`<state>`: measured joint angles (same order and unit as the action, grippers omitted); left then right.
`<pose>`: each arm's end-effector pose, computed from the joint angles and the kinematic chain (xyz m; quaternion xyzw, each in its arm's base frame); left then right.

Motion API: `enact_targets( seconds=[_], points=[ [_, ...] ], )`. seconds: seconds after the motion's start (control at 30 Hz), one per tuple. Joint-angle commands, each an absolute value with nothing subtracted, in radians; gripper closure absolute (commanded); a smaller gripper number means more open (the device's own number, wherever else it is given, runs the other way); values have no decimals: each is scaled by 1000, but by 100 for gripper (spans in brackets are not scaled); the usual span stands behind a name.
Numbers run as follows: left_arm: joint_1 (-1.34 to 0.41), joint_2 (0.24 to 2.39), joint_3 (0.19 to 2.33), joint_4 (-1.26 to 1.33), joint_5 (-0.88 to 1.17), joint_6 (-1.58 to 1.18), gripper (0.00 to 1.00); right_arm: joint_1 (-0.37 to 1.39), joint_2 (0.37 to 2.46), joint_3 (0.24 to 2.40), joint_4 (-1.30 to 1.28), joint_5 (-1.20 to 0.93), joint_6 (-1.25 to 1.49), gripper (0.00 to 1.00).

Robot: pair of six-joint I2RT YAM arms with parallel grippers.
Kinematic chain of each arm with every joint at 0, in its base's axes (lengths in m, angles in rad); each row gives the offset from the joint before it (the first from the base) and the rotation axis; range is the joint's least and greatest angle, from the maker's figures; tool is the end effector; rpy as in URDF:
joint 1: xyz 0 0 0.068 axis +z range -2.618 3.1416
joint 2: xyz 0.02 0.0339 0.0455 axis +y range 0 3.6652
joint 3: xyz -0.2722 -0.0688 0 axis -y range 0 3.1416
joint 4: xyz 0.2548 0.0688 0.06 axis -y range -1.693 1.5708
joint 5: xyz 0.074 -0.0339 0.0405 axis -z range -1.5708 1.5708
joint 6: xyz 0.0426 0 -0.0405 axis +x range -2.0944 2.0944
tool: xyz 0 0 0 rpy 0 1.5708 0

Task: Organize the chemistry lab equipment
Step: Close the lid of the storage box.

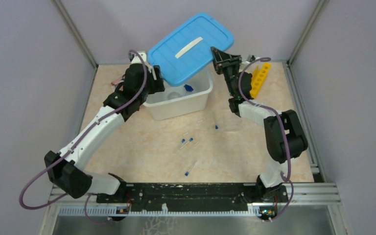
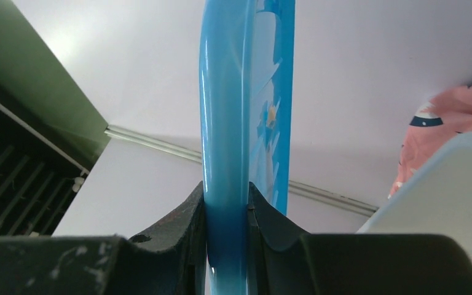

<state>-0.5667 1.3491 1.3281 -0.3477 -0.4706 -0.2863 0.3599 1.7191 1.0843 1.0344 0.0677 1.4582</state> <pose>0.2808 -0.1558 0.3933 -0.0185 0.8126 -0.0524 0.5802 0.3831 0.1411 0.3252 0.3124 0.4564 0.6456 0.5266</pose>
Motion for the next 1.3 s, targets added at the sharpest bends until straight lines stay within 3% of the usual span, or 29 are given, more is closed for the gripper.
enact_targets(
  seconds=[0.0,0.23,0.43,0.87,1.27],
  points=[
    [-452,1349,1357,-400,-196,-482,19,382,1720,1061,1215,150,1447,100],
    [-259,1288,1183,-210,122,-705,19,399,1737,1021,1273,165,1463,100],
    [-201,1294,1112,-116,260,-840,20,413,1765,1008,1316,169,1482,100],
    [-135,1234,887,241,327,-1110,23,435,1805,958,1396,178,1505,100],
    [-132,1332,904,318,367,-1143,24,468,1842,966,1452,138,1522,100]
  ],
)
